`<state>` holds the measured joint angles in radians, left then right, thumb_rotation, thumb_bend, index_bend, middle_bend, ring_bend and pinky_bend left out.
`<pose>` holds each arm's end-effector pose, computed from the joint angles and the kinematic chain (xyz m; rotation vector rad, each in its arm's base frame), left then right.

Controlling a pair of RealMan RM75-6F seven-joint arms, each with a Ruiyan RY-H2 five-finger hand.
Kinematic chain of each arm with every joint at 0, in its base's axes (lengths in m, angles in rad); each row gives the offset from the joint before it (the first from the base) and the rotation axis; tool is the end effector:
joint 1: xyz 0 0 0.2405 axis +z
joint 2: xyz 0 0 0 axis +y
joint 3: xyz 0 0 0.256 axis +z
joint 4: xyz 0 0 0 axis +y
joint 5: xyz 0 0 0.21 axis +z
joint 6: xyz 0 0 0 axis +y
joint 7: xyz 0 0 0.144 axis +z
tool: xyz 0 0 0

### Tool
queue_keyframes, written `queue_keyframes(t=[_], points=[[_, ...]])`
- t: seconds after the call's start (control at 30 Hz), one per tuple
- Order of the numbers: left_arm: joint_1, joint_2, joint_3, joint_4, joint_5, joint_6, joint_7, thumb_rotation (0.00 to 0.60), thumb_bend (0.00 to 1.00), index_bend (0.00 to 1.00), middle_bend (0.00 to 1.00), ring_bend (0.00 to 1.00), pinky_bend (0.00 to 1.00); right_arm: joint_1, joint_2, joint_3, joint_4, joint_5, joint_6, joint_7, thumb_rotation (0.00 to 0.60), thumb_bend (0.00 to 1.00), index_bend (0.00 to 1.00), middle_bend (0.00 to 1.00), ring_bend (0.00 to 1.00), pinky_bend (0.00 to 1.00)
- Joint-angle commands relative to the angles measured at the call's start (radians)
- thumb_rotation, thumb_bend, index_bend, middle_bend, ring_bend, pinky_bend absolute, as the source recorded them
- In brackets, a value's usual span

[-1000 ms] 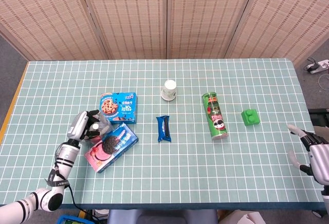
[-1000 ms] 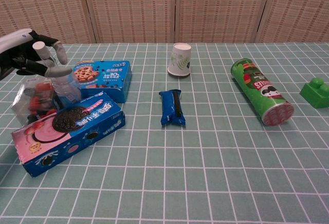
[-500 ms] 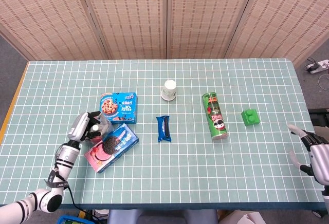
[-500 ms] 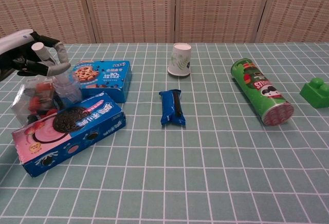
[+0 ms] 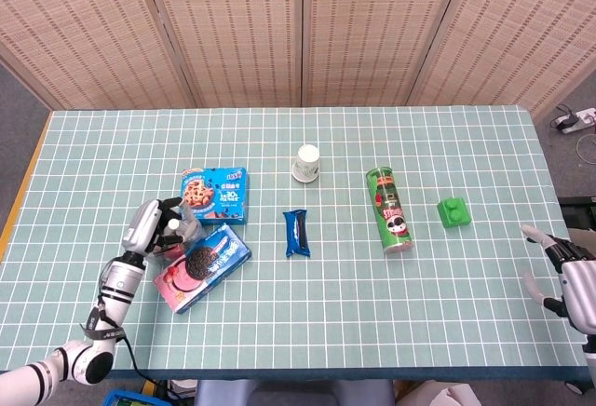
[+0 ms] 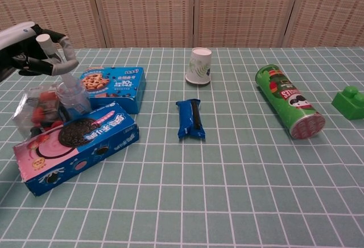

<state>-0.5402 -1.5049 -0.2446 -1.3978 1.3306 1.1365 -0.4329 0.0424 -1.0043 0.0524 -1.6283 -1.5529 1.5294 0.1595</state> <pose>-0.2019 0.3384 0.0402 -1.3716 -1.4058 -1.4775 -0.3124 -0.1684 0.1972 1.3603 -0.9181 0.9811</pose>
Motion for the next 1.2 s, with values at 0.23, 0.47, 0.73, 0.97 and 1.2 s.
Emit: queue_keyframes(t=[0.23, 0.47, 0.73, 0.97, 1.2], points=[[0.017, 0.071, -0.045, -0.151, -0.065, 0.039, 0.113, 0.600, 0.58, 0.77, 1.00, 1.00, 1.00, -0.001, 0.002, -0.001, 0.001, -0.004, 0.002, 0.005, 0.600, 0.36, 0.20, 0.30, 0.29, 0.37], [0.031, 0.153, -0.078, -0.298, -0.123, 0.066, 0.228, 0.600, 0.58, 0.77, 1.00, 1.00, 1.00, -0.002, 0.003, -0.002, -0.001, -0.007, 0.005, 0.007, 0.600, 0.36, 0.20, 0.30, 0.29, 0.37], [0.062, 0.281, -0.101, -0.500, -0.191, 0.098, 0.346, 0.600, 0.58, 0.77, 1.00, 1.00, 1.00, 0.000, 0.001, -0.005, -0.003, -0.012, 0.002, -0.001, 0.600, 0.36, 0.20, 0.30, 0.29, 0.37], [0.079, 0.350, -0.100, -0.562, -0.203, 0.125, 0.417, 0.600, 0.58, 0.77, 1.00, 1.00, 1.00, 0.003, -0.003, -0.008, -0.004, -0.014, -0.005, -0.012, 0.600, 0.36, 0.20, 0.30, 0.29, 0.37], [0.092, 0.334, -0.031, -0.485, -0.127, 0.220, 0.645, 0.600, 0.58, 0.77, 1.00, 1.00, 1.00, 0.005, -0.006, -0.008, -0.006, -0.012, -0.009, -0.020, 0.600, 0.36, 0.20, 0.30, 0.29, 0.37]])
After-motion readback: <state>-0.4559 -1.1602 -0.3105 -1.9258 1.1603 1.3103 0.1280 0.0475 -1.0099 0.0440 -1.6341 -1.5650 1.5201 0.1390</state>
